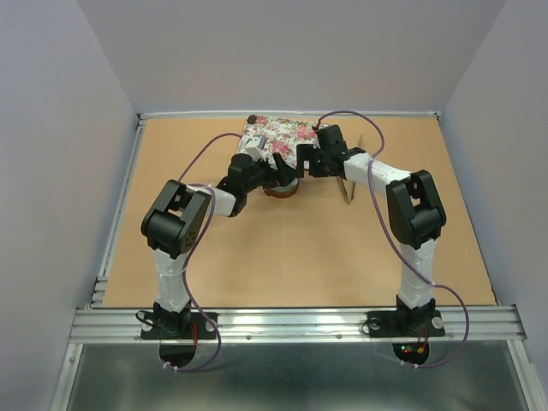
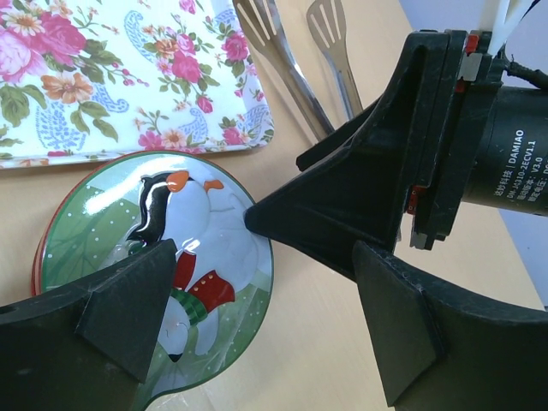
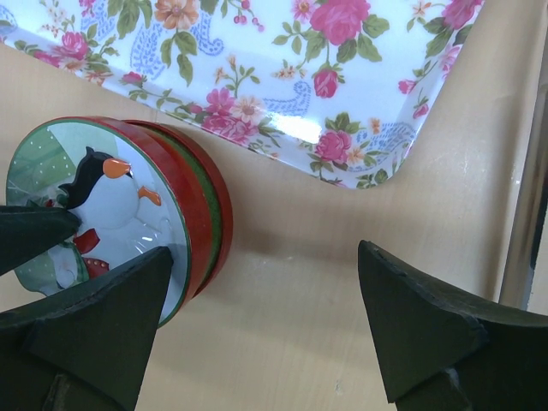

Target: Pack the chocolate

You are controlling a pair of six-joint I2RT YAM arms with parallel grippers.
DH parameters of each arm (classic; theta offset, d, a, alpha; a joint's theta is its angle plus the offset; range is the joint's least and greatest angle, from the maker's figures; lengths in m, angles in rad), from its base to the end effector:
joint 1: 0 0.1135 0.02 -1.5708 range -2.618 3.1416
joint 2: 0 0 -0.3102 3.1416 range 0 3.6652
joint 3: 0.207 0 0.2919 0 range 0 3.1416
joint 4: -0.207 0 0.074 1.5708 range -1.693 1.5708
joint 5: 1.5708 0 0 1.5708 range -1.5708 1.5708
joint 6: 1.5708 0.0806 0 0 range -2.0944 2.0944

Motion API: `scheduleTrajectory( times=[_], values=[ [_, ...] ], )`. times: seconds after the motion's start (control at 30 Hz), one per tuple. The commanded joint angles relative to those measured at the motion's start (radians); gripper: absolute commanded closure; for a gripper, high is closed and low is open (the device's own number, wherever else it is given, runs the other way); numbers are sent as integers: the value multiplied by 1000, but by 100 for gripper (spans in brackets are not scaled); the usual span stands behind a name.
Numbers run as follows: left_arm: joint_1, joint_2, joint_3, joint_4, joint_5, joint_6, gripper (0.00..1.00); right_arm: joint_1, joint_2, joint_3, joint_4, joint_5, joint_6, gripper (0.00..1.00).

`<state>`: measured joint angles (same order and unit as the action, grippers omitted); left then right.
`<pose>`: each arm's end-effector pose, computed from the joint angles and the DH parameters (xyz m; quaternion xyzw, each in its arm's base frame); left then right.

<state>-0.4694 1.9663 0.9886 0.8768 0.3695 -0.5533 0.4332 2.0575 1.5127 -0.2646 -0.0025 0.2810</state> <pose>0.4304 -0.2509 0.1814 0.0925 0.7338 -0.4414 0.5081 0.4965 0.2299 0.1790 -0.0710 0.9257 0.1310 0.3477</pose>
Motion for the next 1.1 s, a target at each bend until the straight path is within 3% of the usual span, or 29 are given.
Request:
scheduleTrajectory(
  times=[0.0,0.33,0.9,1.07],
  values=[
    [-11,39,-21,33,-14,-56,2,22,104,-46,-119,50,-36,7],
    [-11,69,-71,80,-6,-103,2,35,112,-104,-131,47,-28,7],
    [-3,-161,36,-91,-58,19,2,33,-157,-85,-136,64,-8,5],
    [43,-274,25,-154,-67,41,2,32,-260,-89,-137,94,-16,4]
  ],
)
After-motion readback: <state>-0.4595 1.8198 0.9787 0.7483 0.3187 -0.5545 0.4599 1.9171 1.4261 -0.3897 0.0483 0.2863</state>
